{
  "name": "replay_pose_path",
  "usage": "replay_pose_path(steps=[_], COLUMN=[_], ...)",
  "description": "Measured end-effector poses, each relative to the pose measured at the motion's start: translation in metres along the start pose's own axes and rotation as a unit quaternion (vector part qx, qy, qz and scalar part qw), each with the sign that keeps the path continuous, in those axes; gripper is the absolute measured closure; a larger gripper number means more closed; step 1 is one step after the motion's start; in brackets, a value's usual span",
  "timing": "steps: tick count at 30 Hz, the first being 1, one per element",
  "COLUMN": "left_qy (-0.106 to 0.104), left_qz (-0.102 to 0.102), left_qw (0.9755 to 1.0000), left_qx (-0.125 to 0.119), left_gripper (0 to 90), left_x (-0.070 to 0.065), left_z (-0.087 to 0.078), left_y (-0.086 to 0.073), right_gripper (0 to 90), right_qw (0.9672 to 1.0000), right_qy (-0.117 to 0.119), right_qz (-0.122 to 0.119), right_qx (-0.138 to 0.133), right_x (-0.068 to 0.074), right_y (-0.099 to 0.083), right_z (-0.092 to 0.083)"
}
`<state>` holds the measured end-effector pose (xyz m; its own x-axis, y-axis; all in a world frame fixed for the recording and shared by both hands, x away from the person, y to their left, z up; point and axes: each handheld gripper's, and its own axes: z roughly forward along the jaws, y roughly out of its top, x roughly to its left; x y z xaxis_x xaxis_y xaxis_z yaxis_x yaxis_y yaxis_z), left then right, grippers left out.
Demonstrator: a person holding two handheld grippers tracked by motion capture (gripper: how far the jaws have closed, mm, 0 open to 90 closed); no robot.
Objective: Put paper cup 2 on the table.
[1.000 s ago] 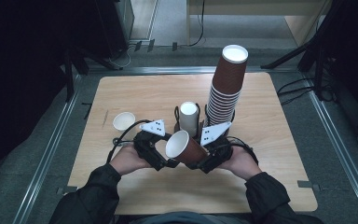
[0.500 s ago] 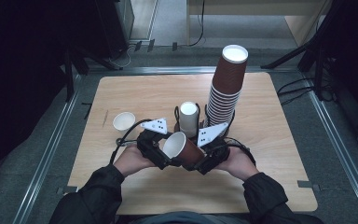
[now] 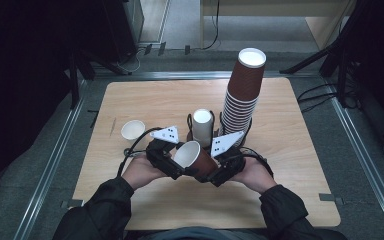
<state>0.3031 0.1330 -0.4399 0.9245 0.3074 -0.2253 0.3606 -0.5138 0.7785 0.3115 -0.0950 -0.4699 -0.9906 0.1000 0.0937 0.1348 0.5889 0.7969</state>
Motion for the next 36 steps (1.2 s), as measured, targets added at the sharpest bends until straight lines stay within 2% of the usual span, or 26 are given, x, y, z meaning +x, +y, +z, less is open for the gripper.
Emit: replay_pose_path(steps=[3, 6, 8, 10, 11, 14, 20, 23, 26, 29, 36], left_qy=[-0.006, 0.000, 0.004, 0.007, 0.007, 0.007, 0.018, 0.022, 0.026, 0.031, 0.042], left_qz=[-0.004, -0.012, -0.019, -0.014, -0.014, -0.014, 0.001, 0.006, 0.008, 0.008, 0.011], left_qw=[1.0000, 0.9999, 0.9998, 0.9997, 0.9997, 0.9995, 0.9988, 0.9979, 0.9969, 0.9959, 0.9935], left_qx=[0.000, 0.010, 0.010, 0.017, 0.020, 0.026, 0.046, 0.061, 0.074, 0.085, 0.105], left_gripper=[10.5, 10.4, 10.4, 10.4, 10.4, 10.4, 10.4, 10.4, 10.4, 10.4, 10.4], left_x=[0.001, 0.002, 0.001, 0.000, 0.000, 0.001, 0.002, 0.002, 0.005, 0.007, 0.011], left_z=[-0.002, -0.004, -0.005, -0.006, -0.006, -0.008, -0.012, -0.013, -0.014, -0.015, -0.023], left_y=[0.000, 0.000, 0.000, 0.000, 0.000, -0.002, -0.005, -0.007, -0.008, -0.010, -0.016], right_gripper=[19.6, 18.2, 17.9, 16.9, 16.0, 15.5, 15.5, 15.5, 15.7, 15.7, 16.1], right_qw=[1.0000, 0.9999, 0.9999, 0.9998, 0.9995, 0.9994, 0.9992, 0.9991, 0.9981, 0.9976, 0.9943], right_qy=[0.001, 0.000, -0.001, 0.000, -0.001, -0.001, -0.011, -0.018, -0.026, -0.032, -0.068], right_qz=[0.005, 0.011, 0.012, 0.018, 0.029, 0.031, 0.035, 0.037, 0.053, 0.059, 0.080], right_qx=[-0.004, -0.003, 0.008, 0.010, 0.013, 0.015, 0.019, 0.015, 0.016, 0.016, 0.020], right_x=[0.000, 0.002, 0.001, 0.000, 0.000, 0.000, 0.000, -0.001, -0.001, 0.000, -0.002], right_y=[0.001, 0.002, 0.001, -0.001, -0.001, -0.002, -0.005, -0.007, -0.009, -0.012, -0.019], right_z=[0.000, 0.000, 0.000, 0.000, -0.002, -0.004, -0.011, -0.016, -0.020, -0.025, -0.038])
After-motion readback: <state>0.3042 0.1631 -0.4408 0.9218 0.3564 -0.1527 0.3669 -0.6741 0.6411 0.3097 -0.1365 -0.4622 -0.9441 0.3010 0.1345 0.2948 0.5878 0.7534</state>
